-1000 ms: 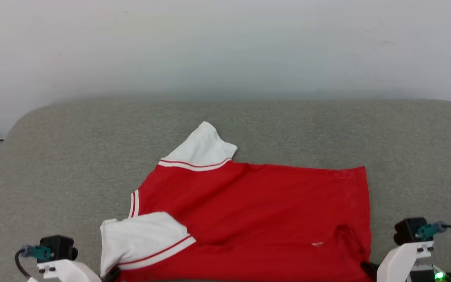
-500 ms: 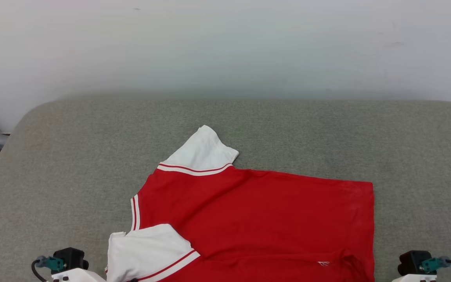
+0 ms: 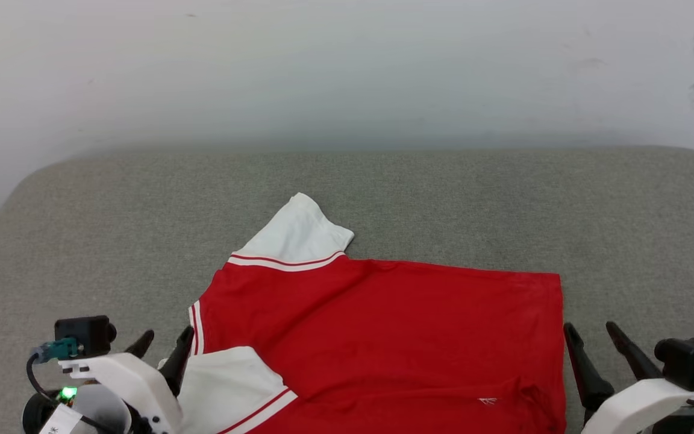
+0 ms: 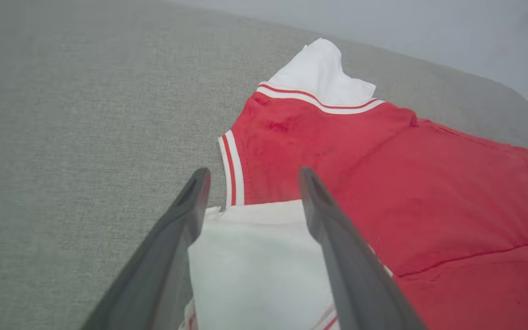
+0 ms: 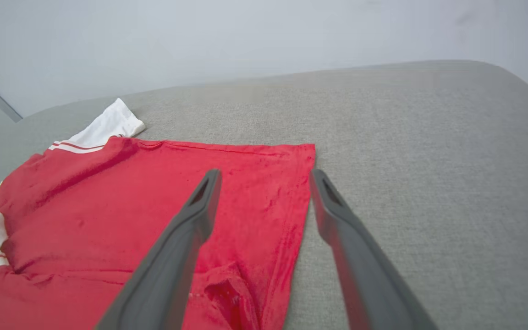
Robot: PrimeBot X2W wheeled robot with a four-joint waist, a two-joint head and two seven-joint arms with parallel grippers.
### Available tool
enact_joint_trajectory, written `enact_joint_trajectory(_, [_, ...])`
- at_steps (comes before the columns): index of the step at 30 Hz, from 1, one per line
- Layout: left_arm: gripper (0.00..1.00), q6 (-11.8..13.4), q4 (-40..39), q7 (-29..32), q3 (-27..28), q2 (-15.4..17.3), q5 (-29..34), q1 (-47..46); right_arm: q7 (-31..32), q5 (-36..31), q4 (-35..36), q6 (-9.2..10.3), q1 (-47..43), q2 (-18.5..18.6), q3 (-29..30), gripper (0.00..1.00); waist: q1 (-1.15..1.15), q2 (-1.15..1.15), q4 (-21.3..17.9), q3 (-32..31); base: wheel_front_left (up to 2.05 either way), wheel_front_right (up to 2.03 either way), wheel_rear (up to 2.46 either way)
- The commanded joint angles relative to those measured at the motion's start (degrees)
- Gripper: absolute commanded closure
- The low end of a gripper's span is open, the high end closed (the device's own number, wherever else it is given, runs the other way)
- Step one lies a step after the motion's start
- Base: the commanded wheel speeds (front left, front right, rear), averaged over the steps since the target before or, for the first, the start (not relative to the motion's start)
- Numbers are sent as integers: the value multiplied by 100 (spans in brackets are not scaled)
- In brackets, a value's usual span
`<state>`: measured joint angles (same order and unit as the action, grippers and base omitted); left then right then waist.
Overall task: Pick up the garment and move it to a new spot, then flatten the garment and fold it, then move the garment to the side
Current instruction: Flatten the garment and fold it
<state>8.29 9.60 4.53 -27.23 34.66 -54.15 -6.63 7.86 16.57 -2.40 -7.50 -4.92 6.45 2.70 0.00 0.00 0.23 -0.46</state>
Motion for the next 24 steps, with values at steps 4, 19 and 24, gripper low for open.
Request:
enact_joint_trajectory(4, [0, 14, 14, -559, 67, -129, 363, -442, -334, -315, 344, 2, 234, -103, -63, 0, 0, 0, -185, 288, 0, 0, 0])
enact_joint_trajectory(19, [0, -959, 970, -206, 2, -70, 602, -2947, -404, -894, 1133, 3, 1169, -355, -94, 0, 0, 0, -948, 1838, 0, 0, 0])
enact_joint_trajectory(24, [0, -1358, 1352, 846, -150, 159, 286, -3650, -394, -729, 1046, 3, 1266, -367, -175, 0, 0, 0, -1207, 2093, 0, 0, 0])
